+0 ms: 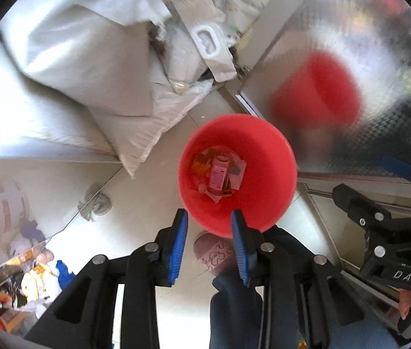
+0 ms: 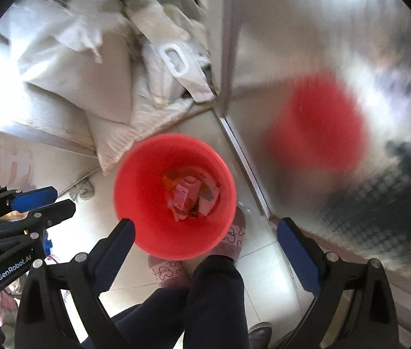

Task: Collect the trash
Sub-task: 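Raise both tools back up to the counter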

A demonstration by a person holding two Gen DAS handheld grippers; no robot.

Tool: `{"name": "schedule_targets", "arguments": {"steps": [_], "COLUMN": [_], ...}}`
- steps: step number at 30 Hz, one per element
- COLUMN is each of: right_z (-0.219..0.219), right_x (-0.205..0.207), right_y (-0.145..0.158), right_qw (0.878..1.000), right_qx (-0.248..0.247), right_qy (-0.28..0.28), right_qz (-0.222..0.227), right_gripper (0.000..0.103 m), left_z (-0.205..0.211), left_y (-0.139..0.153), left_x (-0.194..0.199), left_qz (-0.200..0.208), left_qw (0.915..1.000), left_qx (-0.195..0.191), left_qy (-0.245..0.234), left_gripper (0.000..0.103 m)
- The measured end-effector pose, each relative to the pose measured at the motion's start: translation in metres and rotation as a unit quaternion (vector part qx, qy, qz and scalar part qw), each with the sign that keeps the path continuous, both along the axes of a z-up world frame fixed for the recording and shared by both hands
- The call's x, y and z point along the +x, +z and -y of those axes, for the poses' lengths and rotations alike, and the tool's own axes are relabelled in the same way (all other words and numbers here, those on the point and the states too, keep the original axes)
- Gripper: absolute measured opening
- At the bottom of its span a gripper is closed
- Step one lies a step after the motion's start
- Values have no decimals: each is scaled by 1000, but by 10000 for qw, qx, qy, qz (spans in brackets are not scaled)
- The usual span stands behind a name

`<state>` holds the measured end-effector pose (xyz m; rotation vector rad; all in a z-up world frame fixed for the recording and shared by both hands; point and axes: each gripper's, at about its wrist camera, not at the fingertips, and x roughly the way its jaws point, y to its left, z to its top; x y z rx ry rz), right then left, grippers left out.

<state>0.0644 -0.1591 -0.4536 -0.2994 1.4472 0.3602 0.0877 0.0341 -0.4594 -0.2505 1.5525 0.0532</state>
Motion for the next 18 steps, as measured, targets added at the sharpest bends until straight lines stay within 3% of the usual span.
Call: {"name": "schedule_targets", "arguments": {"steps": [11, 18], "right_z": [-25, -32], "right_x": [-18, -35], "right_y": [161, 248], "right_qw": [9970, 9922], "right_qx": [333, 447], "right_qy": [573, 933], "right_qz": [393, 697], "right_gripper": [98, 98], "left_z": [-22, -24], "left_y": [174, 260], "left_x": [-35, -47], "left_qz": [610, 996], "left_qw": [9954, 9912], "left_qx": [351, 645], "left_qy": [653, 588], "left_gripper": [38, 38]}}
